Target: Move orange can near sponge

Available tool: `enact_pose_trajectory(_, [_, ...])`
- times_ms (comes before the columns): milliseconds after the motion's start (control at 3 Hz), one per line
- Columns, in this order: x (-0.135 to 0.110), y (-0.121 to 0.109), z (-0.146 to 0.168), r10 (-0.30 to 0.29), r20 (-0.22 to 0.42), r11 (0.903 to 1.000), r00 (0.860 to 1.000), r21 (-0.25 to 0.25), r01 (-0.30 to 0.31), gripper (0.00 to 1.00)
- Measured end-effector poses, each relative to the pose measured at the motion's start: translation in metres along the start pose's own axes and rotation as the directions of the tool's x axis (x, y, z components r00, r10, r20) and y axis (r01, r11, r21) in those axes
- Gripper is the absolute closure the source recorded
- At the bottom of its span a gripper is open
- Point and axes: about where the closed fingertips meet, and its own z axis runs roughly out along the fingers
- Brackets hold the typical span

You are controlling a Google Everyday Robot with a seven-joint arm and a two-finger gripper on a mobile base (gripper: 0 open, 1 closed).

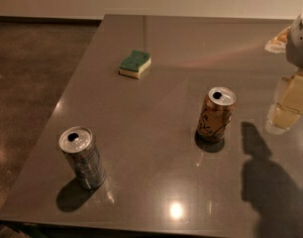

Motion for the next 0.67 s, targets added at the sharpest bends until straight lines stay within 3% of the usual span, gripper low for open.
enact_pose_trajectory(667, [-0.006, -0.004, 0.011, 0.011, 0.020, 0.9998, 1.000, -0.018, -0.010, 0.00])
